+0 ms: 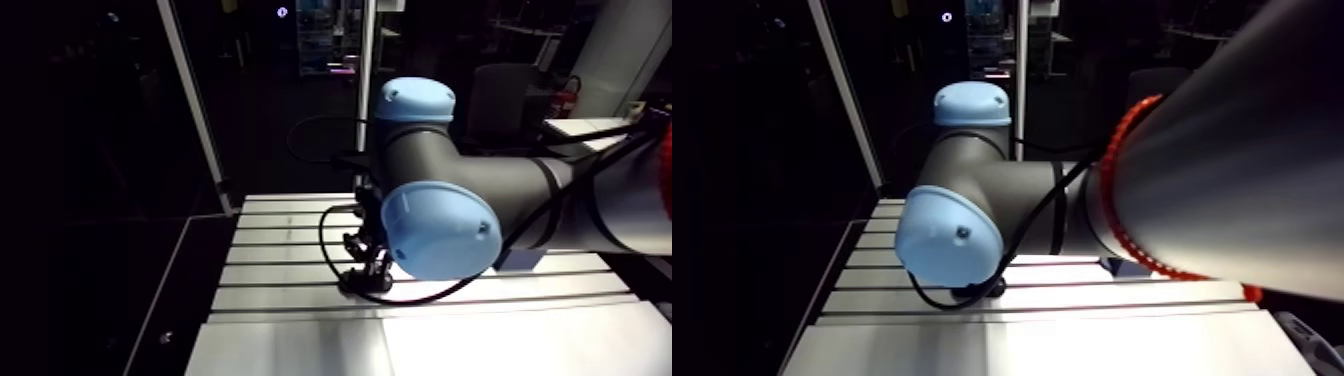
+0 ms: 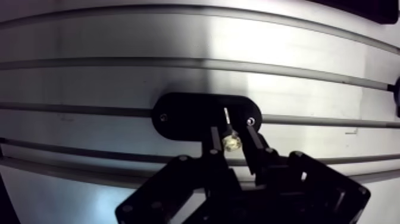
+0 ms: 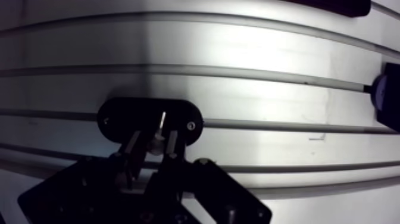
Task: Pick up the M10 bolt and insert it into the hex recess until seated.
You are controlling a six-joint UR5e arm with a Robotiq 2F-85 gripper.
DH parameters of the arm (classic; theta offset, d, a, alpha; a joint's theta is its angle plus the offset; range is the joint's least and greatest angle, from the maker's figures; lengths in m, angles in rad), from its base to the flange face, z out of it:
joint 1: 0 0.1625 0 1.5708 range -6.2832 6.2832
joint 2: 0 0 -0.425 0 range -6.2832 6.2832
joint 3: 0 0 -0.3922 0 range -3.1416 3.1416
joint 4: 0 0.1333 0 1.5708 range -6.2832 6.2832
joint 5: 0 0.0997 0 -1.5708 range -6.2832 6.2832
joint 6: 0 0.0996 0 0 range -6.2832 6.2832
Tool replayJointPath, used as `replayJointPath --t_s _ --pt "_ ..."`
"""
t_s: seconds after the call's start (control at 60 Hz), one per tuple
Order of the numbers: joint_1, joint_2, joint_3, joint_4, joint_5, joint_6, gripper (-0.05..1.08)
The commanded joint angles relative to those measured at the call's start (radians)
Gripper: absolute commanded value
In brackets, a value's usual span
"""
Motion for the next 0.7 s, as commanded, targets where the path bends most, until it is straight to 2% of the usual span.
replayJointPath --t_s 0.017,0.7 --pt "0.0 0.0 0.0 0.001 0.0 0.0 0.67" --pt "0.0 0.0 0.0 0.0 0.0 0.001 0.7"
